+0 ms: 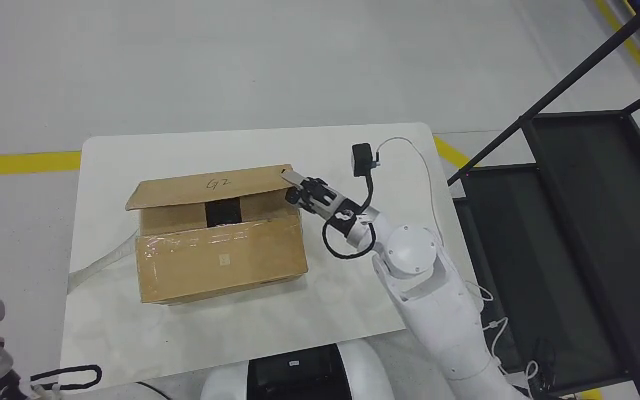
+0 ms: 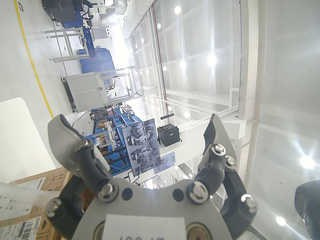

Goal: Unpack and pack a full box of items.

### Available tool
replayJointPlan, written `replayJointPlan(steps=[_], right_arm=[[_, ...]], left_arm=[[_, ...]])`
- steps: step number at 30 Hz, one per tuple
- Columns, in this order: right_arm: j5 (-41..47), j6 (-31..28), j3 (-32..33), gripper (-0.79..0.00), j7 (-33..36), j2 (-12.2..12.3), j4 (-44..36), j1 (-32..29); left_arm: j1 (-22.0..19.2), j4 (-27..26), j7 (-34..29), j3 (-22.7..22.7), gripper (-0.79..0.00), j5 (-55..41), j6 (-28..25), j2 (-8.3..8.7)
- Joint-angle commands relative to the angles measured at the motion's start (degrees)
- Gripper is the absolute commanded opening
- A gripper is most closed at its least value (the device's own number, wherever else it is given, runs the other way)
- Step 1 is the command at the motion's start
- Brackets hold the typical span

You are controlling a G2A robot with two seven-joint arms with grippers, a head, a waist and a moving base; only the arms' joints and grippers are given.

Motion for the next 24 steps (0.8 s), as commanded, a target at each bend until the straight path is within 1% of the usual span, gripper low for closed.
replayJointPlan(steps=[1,15,24], right_arm=[[0.2,0.3,-0.3,-0.413,-0.4,0.0,0.1,0.6],[0.0,4.1,-3.7,-0.416,-5.3,-0.6,1.4,5.8],[0.9,6.2,-5.6,-0.449,-9.2,-1.3,4.6,9.1]], left_arm=[[0.0,0.0,0.0,0.0,0.000,0.0,0.0,0.00],[0.0,0.0,0.0,0.0,0.000,0.0,0.0,0.00],[0.0,0.0,0.0,0.0,0.000,0.0,0.0,0.00]])
